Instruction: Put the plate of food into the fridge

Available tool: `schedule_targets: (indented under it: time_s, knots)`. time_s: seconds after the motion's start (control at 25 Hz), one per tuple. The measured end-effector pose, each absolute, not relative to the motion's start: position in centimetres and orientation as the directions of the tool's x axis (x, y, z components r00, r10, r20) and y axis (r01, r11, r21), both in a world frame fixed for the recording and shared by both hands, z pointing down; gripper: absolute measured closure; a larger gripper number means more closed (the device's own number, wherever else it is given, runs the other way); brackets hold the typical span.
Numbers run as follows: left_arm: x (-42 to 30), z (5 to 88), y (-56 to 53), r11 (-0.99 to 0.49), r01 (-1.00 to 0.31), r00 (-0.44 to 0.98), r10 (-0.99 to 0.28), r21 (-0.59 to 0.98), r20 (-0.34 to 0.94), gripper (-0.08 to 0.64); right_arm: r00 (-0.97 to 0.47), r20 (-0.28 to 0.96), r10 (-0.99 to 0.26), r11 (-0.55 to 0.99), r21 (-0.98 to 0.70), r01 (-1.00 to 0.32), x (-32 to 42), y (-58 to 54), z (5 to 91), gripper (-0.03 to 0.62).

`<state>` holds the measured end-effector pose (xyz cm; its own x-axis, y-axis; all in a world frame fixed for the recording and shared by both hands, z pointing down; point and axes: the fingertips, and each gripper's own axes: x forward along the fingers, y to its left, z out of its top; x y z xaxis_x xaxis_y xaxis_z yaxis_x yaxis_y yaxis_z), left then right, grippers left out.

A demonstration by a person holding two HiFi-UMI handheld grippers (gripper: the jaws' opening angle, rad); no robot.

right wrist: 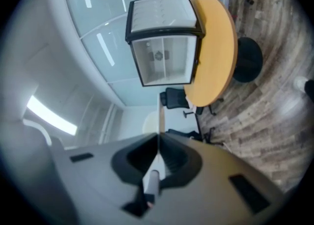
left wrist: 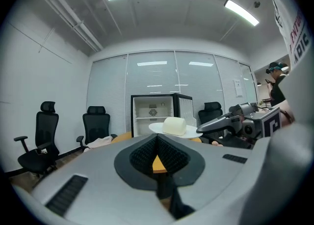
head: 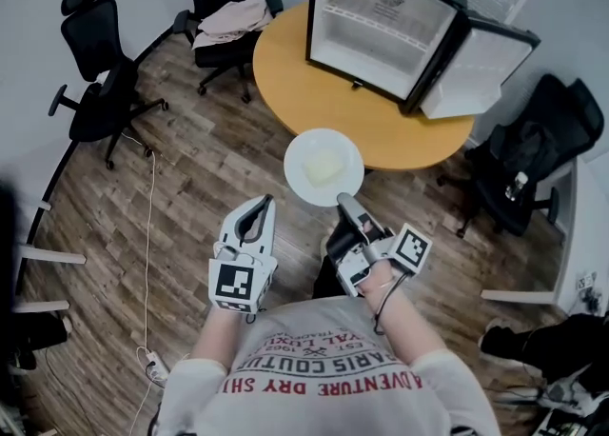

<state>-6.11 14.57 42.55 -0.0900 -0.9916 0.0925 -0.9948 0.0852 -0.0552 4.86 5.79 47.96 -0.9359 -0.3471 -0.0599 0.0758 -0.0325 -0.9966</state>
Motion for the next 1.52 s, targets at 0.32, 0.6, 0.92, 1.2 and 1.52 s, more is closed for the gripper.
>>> schedule_targets:
  time_s: [0.32, 0.6, 0.92, 1.2, 1.52]
  knots:
    - [-8.9, 40.9, 3.4, 0.148, -0.987, -0.152, -0.986, -0.061, 0.063, 0.531, -0.956, -0.07, -0.285, -0.023, -0.997, 0.079, 1.3, -5.7, 46.6, 0.557]
    - [-10.4, 39.9, -5.4, 0.166, -0.983, -0.169, -0.985, -0.081, 0.028, 0.531, -0.96, -0.091, -0.266, 0.023, -0.996, 0.088, -0.8, -15.0, 45.4, 0.557]
    - [-11.7, 41.2, -11.0, 0.141, -0.988, -0.145, -0.988, -0.07, 0.06, 0.532, -0.958, -0.058, -0.282, -0.007, -0.998, 0.063, -2.1, -19.5, 46.7, 0.557]
    - [-14.6, 42.0, -16.6, 0.055, -0.997, -0.059, -0.995, -0.053, 0.078, 0.531, -0.929, -0.022, -0.37, -0.028, -0.999, 0.035, -4.3, -23.6, 47.9, 0.555]
    - [-19.0, 41.2, -24.6, -0.121, -0.99, 0.115, -0.99, -0.069, 0.079, 0.531, -0.841, -0.026, -0.54, -0.006, -0.999, 0.035, -7.0, -29.4, 46.9, 0.555]
